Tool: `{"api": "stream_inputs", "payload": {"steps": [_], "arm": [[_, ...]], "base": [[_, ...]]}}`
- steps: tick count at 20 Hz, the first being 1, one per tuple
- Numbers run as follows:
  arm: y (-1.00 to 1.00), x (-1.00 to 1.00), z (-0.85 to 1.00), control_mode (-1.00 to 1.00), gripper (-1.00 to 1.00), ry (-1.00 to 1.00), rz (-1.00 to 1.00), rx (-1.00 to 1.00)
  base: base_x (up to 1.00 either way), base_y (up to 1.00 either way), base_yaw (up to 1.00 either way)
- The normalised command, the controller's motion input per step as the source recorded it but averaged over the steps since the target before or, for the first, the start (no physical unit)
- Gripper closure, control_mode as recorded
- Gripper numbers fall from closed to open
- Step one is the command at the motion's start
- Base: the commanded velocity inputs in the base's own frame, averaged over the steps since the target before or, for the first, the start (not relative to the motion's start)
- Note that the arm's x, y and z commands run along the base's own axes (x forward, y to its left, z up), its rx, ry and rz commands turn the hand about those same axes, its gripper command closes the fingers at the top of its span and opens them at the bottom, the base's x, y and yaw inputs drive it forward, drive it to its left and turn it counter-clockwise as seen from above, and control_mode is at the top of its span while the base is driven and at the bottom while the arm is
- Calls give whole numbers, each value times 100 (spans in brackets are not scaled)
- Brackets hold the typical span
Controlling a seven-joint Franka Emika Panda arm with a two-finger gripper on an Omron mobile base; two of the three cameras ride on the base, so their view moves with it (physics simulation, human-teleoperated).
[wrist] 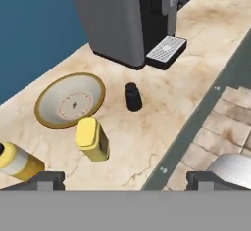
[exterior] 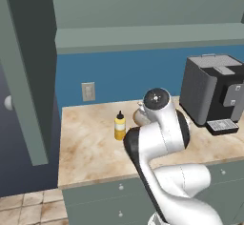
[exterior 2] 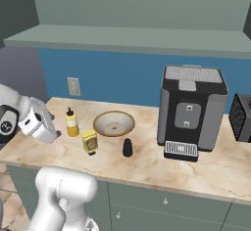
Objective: There are various items on the counter. Only move the condiments/shakers into the cabinet.
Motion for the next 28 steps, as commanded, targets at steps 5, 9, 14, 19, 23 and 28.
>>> {"api": "stream_inputs", "payload": {"steps": [5, 9, 14, 19, 23, 28], "arm": [[42, 0, -3, -100, -100, -4, -7, -2], [-10, 35, 0, -100, -100, 14, 0, 10], [-52, 51, 0, -100, -100, 23, 4, 24], [-6, 3, -7, -100, -100, 11, 1, 2], [0, 5, -13, -100, -100, 8, 3, 0], [-3, 30, -10, -100, -100, 7, 10, 0]], "base": [[0, 0, 0], [0, 0, 0], [0, 0, 0], [0, 0, 0], [0, 0, 0], [0, 0, 0]]}}
